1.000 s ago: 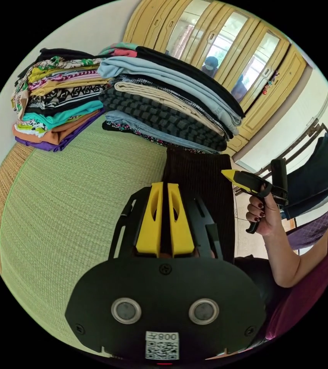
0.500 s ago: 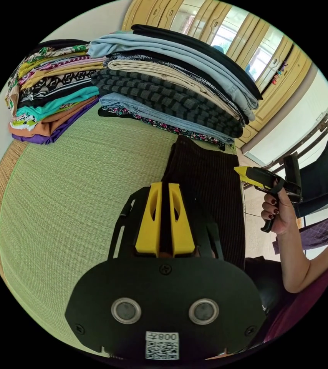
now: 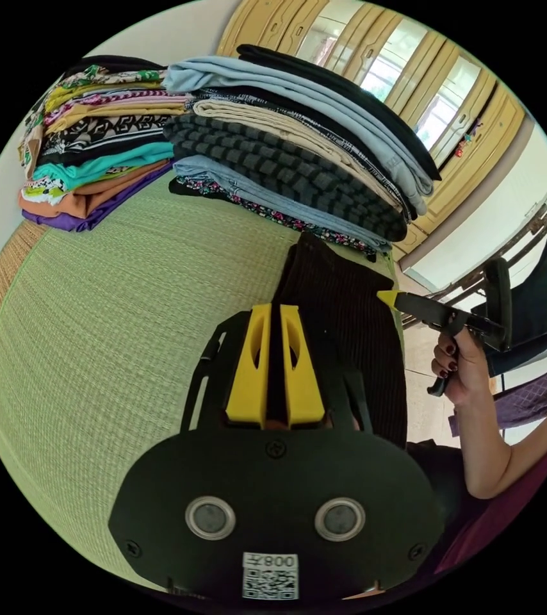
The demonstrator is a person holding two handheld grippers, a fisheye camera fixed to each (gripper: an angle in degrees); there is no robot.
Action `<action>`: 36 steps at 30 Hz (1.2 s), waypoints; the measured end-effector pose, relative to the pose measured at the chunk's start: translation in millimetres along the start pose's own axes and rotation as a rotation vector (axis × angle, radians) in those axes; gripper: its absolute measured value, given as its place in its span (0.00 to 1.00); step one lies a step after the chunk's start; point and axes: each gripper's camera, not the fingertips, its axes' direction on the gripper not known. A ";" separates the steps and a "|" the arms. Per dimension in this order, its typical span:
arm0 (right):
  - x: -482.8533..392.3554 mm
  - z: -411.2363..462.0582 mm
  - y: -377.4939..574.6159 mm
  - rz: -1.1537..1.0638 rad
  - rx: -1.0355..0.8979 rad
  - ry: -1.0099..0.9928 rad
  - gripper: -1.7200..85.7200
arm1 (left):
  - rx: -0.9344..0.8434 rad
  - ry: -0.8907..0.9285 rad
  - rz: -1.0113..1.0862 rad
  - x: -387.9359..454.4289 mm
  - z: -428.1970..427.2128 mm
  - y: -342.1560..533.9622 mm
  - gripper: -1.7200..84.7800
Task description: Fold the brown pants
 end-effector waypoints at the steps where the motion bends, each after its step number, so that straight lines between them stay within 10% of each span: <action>1: -5.7 3.2 -0.1 0.005 0.007 -0.006 0.02 | 0.028 0.001 -0.013 -2.7 -11.6 11.2 0.05; 15: -214.9 95.3 8.5 -0.378 -0.042 -0.189 0.02 | 0.052 -0.261 -0.611 -56.0 -233.2 360.6 0.05; 29: -618.1 319.4 178.3 -1.130 -0.754 -0.659 0.06 | 0.062 -0.285 -0.815 -64.9 -273.9 563.9 0.02; 36: -639.6 374.7 272.0 -1.175 -0.918 -0.583 0.06 | 0.221 -0.202 -0.810 -81.1 -328.6 628.4 0.04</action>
